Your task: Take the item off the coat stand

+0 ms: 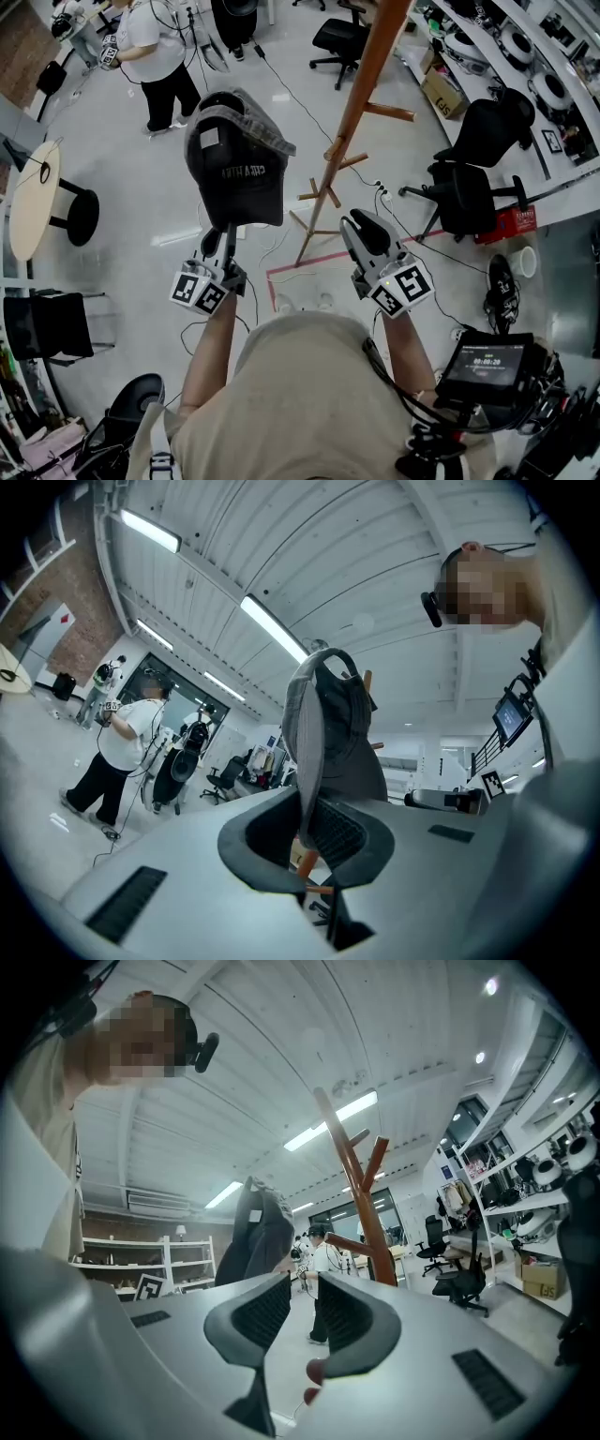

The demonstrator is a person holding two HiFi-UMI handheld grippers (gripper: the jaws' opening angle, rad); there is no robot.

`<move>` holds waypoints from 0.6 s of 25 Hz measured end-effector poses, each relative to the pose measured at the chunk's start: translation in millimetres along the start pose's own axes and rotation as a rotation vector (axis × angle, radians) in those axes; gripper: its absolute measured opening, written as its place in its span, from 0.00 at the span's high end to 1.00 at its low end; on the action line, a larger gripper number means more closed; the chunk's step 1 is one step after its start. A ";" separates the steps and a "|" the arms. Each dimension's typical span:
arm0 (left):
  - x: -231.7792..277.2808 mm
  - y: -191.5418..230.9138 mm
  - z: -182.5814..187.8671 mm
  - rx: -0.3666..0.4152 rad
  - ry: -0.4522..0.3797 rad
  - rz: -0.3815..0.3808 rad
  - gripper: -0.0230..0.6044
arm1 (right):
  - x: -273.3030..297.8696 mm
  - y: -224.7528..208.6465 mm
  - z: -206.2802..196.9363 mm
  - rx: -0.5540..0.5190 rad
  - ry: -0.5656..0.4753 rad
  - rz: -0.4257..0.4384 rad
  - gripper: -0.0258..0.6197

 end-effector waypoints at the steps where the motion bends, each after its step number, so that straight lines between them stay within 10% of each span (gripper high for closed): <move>1: -0.2 -2.0 -2.7 -0.005 0.005 -0.005 0.91 | -1.3 0.2 -0.1 0.002 0.001 0.001 0.81; 15: -5.3 -25.1 -39.4 -0.063 0.079 -0.010 0.91 | -15.6 -5.8 -8.8 0.018 0.032 0.002 0.81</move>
Point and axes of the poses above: the fingertips, and each gripper's own axes: x forward along the fingers, y to its left, z out of its top, the point moved 10 cm from there along -x, backward along the fingers, and after that the axes turned 11 degrees about -z, right-handed, at the moved point
